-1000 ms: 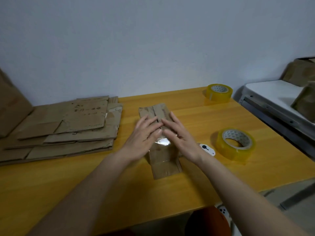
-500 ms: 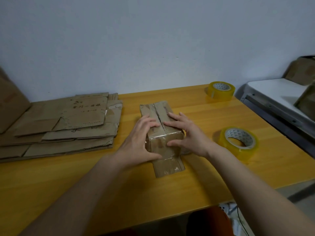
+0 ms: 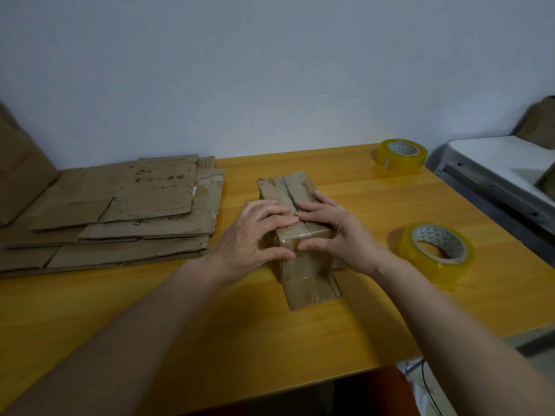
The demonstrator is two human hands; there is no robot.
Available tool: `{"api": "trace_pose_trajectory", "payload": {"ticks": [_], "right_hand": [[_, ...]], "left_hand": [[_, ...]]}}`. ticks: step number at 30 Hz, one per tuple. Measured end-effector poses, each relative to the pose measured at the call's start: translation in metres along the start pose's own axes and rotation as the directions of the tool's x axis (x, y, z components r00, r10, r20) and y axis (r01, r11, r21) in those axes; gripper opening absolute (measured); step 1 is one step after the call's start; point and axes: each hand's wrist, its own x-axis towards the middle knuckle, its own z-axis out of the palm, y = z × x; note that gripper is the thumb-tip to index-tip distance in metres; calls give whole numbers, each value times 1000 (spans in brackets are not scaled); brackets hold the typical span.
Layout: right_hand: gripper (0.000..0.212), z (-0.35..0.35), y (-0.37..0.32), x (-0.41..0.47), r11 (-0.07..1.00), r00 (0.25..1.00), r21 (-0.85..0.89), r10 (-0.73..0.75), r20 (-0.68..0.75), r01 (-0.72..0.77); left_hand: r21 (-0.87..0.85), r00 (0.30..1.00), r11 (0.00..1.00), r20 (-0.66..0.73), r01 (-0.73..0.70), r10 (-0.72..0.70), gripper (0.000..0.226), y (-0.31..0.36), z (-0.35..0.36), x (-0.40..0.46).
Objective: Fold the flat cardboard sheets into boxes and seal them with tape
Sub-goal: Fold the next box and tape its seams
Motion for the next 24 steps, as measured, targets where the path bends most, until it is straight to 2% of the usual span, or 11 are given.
{"api": "trace_pose_trajectory", "payload": {"ticks": [4,8,10,12,14,16,21,24], "right_hand": [[58,-6,-1,3,1000,999,15,12,45,-13],[58,-5,-2,4,1000,999,24,15,33,-16],[57,-1,-2,4,999,1000,34,7,11,-7],[56,6,0,2,999,1000,48,-13,-24,14],[55,10,1,1,998,998,45,-37,-59,39],[56,9,5,0,999,996,27,-44,-76,46],[54,3,10,0,997,997,-30,-73,-35,72],[28,-1,9,5,990,996,144,2,-84,10]], "left_hand": [[73,995,995,-61,-69,73,69,-4,6,4],[61,998,996,-10,60,-60,88,13,11,-2],[-80,982,990,-140,118,-129,70,28,15,-2],[-209,916,965,-335,156,-221,52,46,24,7],[-314,809,928,-480,201,-338,53,59,34,20],[-377,723,904,-567,199,-395,55,64,43,32],[-301,679,952,-688,56,-257,45,49,58,35],[-282,665,959,-713,17,-221,41,45,65,34]]}}
